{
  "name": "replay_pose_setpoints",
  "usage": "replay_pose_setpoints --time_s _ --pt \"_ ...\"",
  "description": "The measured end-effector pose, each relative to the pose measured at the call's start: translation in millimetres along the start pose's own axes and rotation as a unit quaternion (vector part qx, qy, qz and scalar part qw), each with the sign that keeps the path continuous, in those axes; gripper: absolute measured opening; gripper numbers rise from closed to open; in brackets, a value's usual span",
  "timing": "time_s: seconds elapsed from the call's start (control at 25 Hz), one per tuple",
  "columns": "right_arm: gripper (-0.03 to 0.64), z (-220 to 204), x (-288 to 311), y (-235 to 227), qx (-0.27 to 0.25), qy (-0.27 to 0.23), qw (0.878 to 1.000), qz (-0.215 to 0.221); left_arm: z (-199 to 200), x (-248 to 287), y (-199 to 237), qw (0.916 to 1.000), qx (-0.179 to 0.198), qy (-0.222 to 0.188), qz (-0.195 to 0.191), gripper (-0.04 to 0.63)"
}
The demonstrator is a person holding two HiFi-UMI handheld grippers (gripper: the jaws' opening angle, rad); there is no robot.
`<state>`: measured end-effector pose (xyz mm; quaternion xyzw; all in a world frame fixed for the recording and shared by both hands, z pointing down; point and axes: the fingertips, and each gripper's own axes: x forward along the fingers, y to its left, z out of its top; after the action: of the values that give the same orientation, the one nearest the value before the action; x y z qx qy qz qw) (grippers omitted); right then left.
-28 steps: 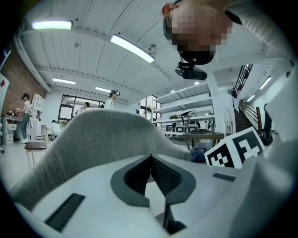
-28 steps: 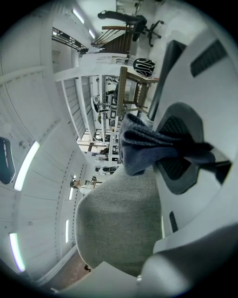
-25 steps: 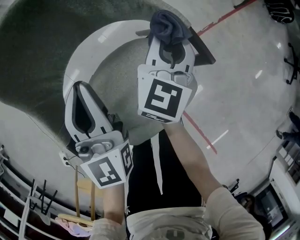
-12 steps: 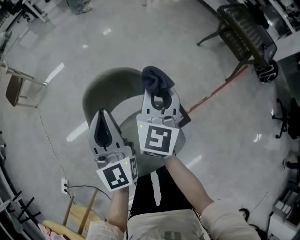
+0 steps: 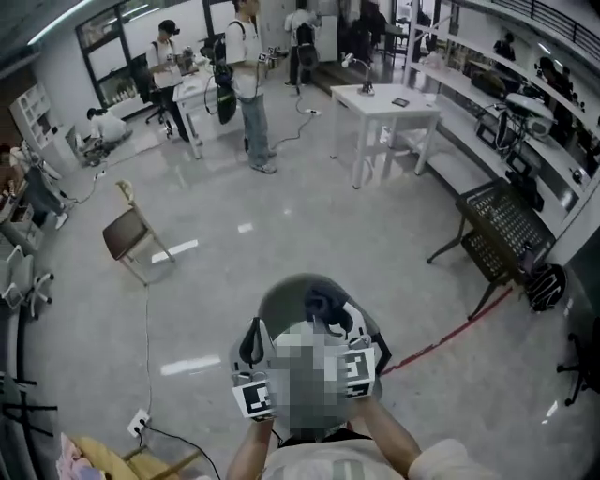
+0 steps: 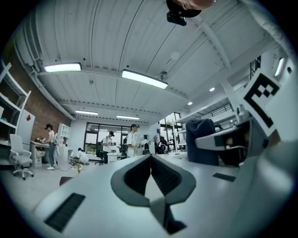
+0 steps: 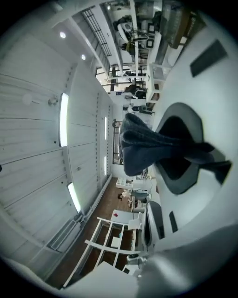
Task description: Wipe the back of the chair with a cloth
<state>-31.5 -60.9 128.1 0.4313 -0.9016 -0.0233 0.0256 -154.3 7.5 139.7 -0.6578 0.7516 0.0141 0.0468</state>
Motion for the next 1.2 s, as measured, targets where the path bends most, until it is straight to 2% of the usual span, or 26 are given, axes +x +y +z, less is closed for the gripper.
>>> replay_pose_setpoints --time_s 0.12,0.44,0.96,1.2 --pt "0.058 -6.7 -22.7 19.6 0.006 0.007 1.0 0.018 2.1 -20.4 9.8 1.0 0.004 -0.006 0.007 0.015" --pt "0.058 -42.4 -53.6 47.2 0.017 0.042 0.998 0.039 27.5 -38.3 -6.0 0.9991 0.012 -0.036 -0.018 0.015" --pt "0.058 -7.7 -49.2 41.9 -0.005 0.009 0.999 0.032 43.6 -28.8 -25.2 0.9968 0.019 -0.057 -0.052 0.015" --pt "0.058 -26.7 -52.0 44.8 0.002 0.026 0.999 0.035 26.8 -29.0 -29.9 0.9974 0.007 -0.037 -0.061 0.015"
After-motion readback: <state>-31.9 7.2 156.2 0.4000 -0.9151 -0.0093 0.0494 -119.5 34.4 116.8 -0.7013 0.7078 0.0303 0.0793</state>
